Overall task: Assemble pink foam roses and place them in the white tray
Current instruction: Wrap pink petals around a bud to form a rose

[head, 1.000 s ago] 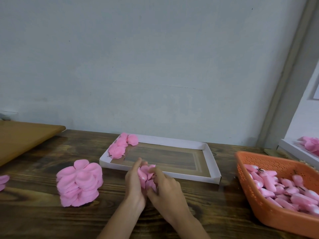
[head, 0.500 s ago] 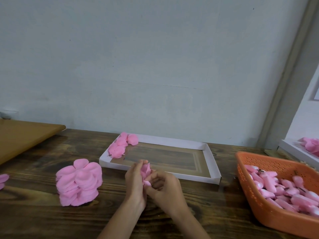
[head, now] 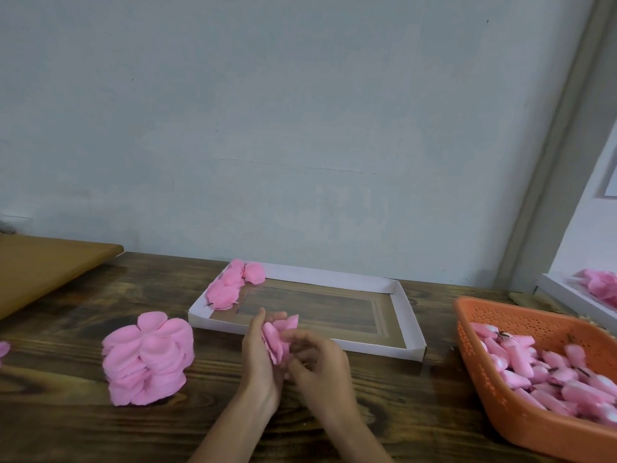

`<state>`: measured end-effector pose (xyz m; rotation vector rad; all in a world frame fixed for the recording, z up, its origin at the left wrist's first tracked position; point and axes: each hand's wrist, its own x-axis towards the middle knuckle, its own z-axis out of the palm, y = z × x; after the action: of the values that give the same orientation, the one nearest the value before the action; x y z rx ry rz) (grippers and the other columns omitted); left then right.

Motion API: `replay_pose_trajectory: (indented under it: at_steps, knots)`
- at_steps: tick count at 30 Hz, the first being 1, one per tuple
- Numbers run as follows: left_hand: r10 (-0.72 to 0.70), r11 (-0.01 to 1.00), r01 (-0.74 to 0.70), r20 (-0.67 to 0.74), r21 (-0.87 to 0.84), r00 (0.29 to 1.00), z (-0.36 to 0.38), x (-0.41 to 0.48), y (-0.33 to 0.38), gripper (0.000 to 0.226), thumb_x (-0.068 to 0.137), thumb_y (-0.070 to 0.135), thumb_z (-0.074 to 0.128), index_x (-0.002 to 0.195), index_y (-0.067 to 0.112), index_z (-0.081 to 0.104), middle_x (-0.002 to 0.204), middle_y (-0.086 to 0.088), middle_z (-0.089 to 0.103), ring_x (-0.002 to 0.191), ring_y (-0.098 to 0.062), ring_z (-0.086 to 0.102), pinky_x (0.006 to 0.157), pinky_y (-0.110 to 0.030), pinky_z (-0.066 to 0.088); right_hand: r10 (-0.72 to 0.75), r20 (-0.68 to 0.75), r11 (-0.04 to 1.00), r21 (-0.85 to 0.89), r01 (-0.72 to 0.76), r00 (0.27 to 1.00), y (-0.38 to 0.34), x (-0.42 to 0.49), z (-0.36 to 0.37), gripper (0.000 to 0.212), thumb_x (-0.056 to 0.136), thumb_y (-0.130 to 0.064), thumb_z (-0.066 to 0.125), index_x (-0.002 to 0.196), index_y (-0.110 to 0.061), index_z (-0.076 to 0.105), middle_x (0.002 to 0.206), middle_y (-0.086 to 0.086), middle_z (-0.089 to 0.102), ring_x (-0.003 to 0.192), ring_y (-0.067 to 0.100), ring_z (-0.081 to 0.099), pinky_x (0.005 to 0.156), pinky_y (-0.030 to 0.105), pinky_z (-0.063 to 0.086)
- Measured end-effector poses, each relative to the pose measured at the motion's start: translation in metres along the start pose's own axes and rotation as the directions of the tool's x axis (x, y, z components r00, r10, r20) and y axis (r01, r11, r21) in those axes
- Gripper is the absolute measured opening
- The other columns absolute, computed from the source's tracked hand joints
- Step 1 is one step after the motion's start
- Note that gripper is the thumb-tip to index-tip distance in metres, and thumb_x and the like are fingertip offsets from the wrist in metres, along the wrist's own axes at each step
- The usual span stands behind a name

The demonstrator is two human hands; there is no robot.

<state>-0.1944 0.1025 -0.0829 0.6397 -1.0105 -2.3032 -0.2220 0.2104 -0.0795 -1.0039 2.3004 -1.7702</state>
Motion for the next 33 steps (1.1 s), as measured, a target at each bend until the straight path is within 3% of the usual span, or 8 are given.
replay_pose_trajectory:
  at_steps: [7,10,13,17,19,21,28,33]
  knots:
    - [-0.031,0.998,0.034,0.063,-0.049,0.998,0.005,-0.001,0.0,0.061,0.102,0.06,0.043,0.109,0.007,0.073,0.112,-0.02,0.077,0.087,-0.032,0.078,0.084,-0.045,0.057,-0.066,-0.017,0.998,0.016,0.066,0.998,0.0,0.003,-0.009,0.046,0.08,0.005,0.076,0.11,-0.03,0.076,0.1,-0.019,0.076,0.083,0.011,0.074,0.078,0.032,0.064]
    - [-0.061,0.994,0.065,0.054,-0.084,0.997,0.005,0.0,0.0,0.066,0.101,0.063,0.043,0.1,0.008,0.079,0.107,-0.023,0.077,0.085,-0.033,0.078,0.076,-0.045,0.061,-0.126,0.035,0.99,-0.062,0.128,0.991,0.0,0.003,-0.012,0.057,0.081,0.005,0.076,0.117,-0.04,0.071,0.111,-0.015,0.063,0.081,0.013,0.071,0.075,0.027,0.062]
    - [-0.083,0.992,0.087,0.047,-0.093,0.995,0.004,0.003,-0.001,0.069,0.102,0.063,0.041,0.086,0.008,0.08,0.099,-0.021,0.078,0.078,-0.032,0.079,0.067,-0.042,0.063,-0.192,0.1,0.952,-0.221,0.21,0.976,0.001,0.003,-0.014,0.043,0.088,-0.013,0.079,0.119,-0.042,0.072,0.11,-0.013,0.053,0.081,0.009,0.065,0.074,0.019,0.056]
    - [-0.088,0.993,0.089,0.007,-0.072,0.996,0.004,0.003,0.002,0.068,0.102,0.064,0.04,0.091,0.006,0.074,0.094,-0.021,0.074,0.081,-0.034,0.074,0.068,-0.041,0.061,-0.205,0.126,0.932,-0.278,0.233,0.971,-0.003,0.002,-0.015,0.009,0.089,-0.033,0.079,0.097,-0.034,0.076,0.11,-0.017,0.051,0.079,0.006,0.062,0.072,0.015,0.052]
    - [-0.091,0.993,0.09,-0.013,-0.076,0.996,0.005,0.001,0.003,0.068,0.102,0.064,0.04,0.092,0.006,0.073,0.09,-0.02,0.073,0.078,-0.033,0.074,0.062,-0.04,0.061,-0.213,0.121,0.94,-0.244,0.237,0.969,-0.005,0.002,-0.015,0.015,0.086,-0.046,0.075,0.091,-0.032,0.075,0.111,-0.017,0.053,0.08,0.009,0.065,0.073,0.017,0.054]
    - [-0.104,0.991,0.101,-0.033,-0.084,0.994,0.006,-0.002,0.004,0.068,0.103,0.064,0.038,0.094,0.007,0.072,0.083,-0.019,0.074,0.072,-0.033,0.075,0.058,-0.039,0.061,-0.214,0.146,0.942,-0.231,0.244,0.966,-0.004,0.001,-0.015,0.01,0.086,-0.041,0.078,0.089,-0.032,0.075,0.112,-0.017,0.054,0.082,0.009,0.066,0.074,0.015,0.052]
    - [-0.077,0.996,0.072,-0.098,-0.057,0.992,0.009,-0.005,0.004,0.072,0.102,0.067,0.038,0.087,0.006,0.073,0.082,-0.02,0.071,0.085,-0.037,0.068,0.08,-0.044,0.056,-0.236,0.136,0.909,-0.32,0.268,0.962,0.0,0.001,-0.01,0.025,0.084,-0.03,0.084,0.082,-0.043,0.063,0.112,-0.025,0.051,0.087,-0.002,0.061,0.073,0.007,0.046]
    - [-0.035,0.999,0.034,-0.05,-0.037,0.998,0.008,-0.001,0.0,0.072,0.101,0.068,0.038,0.088,0.006,0.072,0.08,-0.016,0.071,0.08,-0.035,0.07,0.068,-0.04,0.06,-0.28,0.017,0.89,-0.372,0.266,0.96,0.007,0.001,-0.007,0.016,0.085,-0.036,0.081,0.086,-0.032,0.066,0.103,-0.025,0.051,0.09,-0.003,0.061,0.069,0.008,0.046]
